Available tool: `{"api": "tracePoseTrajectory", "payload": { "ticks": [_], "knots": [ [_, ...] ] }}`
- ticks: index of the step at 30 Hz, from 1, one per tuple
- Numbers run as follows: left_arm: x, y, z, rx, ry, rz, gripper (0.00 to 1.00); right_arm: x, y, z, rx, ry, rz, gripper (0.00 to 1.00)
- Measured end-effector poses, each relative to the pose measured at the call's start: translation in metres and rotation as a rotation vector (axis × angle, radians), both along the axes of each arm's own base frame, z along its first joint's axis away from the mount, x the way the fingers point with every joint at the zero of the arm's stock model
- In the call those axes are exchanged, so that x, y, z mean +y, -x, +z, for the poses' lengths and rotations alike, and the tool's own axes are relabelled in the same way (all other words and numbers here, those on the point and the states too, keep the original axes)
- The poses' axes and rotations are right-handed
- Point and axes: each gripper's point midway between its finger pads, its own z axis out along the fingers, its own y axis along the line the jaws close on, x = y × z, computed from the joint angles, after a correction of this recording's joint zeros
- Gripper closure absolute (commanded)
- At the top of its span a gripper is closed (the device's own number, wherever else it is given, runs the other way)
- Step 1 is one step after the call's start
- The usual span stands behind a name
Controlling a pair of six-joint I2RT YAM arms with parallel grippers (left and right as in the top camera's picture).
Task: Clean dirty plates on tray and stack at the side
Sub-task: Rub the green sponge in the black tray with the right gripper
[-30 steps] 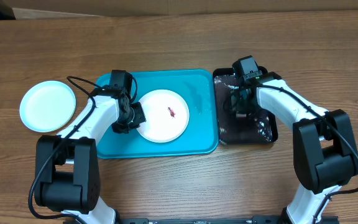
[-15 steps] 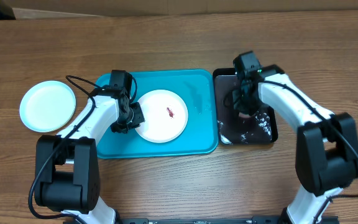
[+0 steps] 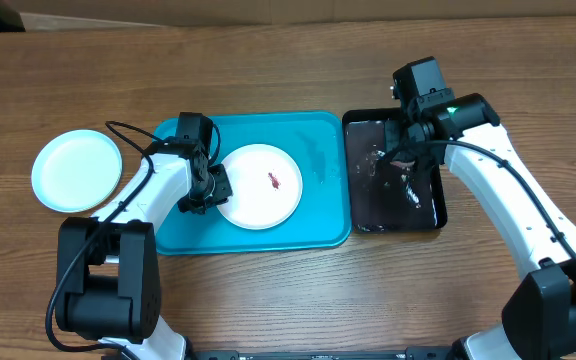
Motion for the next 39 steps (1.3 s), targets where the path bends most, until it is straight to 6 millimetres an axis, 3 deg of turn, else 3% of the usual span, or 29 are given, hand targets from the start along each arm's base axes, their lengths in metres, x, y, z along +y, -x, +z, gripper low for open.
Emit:
{"api": "tracePoseTrajectory", "payload": {
  "ticks": [2, 6, 10, 12, 30, 33, 39],
  "knots": [
    [0.000, 0.000, 0.000, 0.000, 0.000, 0.000, 0.67, 0.000, 0.000, 0.000, 0.001, -0.001, 0.001, 0.96],
    [0.000, 0.000, 0.000, 0.000, 0.000, 0.004, 0.86, 0.001, 0.003, -0.001, 0.015, -0.005, 0.004, 0.96],
    [0.000, 0.000, 0.000, -0.001, 0.001, 0.003, 0.89, 0.001, 0.006, -0.002, 0.029, -0.005, 0.005, 0.96],
    [0.000, 0.000, 0.000, -0.001, 0.001, 0.005, 0.96, 0.001, 0.007, -0.003, 0.033, -0.007, 0.006, 0.96],
    [-0.008, 0.000, 0.001, 0.002, 0.044, -0.001, 0.96, 0.009, 0.017, -0.007, 0.077, -0.055, 0.025, 0.96],
    [-0.008, 0.000, 0.001, 0.003, 0.048, -0.001, 0.96, 0.012, 0.017, -0.021, 0.075, -0.073, 0.031, 0.96],
    [-0.009, 0.000, 0.001, 0.004, 0.053, 0.000, 0.95, 0.012, 0.023, -0.075, 0.064, -0.087, 0.035, 0.96]
  ]
}}
